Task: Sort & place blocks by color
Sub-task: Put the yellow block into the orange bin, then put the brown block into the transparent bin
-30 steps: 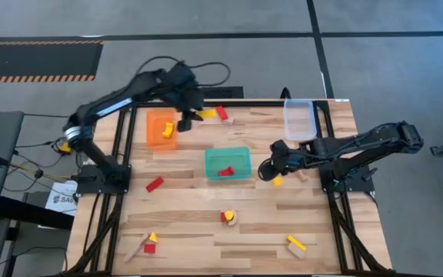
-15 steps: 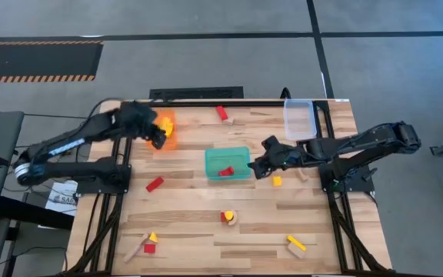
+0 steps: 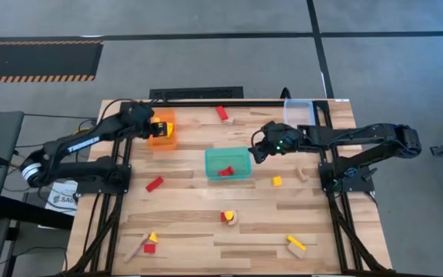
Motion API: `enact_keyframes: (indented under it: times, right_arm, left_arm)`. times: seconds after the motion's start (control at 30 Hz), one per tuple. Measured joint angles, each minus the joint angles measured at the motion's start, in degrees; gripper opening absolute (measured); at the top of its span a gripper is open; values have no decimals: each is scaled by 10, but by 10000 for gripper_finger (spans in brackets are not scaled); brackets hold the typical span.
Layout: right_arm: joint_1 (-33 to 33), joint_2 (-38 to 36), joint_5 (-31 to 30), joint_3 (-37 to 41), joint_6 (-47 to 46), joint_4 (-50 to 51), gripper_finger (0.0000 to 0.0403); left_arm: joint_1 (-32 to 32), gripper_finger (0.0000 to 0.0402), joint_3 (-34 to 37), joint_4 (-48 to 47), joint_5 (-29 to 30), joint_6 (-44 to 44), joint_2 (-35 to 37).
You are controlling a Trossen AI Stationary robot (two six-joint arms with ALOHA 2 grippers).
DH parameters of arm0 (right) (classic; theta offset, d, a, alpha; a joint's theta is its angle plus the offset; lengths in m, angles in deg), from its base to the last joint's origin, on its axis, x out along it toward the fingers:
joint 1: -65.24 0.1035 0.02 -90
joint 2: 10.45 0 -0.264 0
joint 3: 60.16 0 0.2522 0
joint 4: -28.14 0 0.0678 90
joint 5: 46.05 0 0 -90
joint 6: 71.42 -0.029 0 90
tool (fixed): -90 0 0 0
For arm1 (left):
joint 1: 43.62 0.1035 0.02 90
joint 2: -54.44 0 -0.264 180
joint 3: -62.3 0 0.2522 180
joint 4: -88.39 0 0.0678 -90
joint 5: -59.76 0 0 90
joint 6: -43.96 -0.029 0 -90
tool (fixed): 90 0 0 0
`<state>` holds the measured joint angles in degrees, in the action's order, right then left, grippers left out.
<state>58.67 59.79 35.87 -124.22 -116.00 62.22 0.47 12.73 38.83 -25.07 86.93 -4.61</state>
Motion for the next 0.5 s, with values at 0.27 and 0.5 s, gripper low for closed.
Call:
enact_keyframes:
  times: [0.27,0.5]
  right_arm:
    - [12,0,22,0,31,7,244]
    - [27,0,24,0,41,29,244]
  left_arm:
    - [40,227,-48,-12,-35,-62,-90]
    - [43,283,-129,-70,-1,-152,-89]
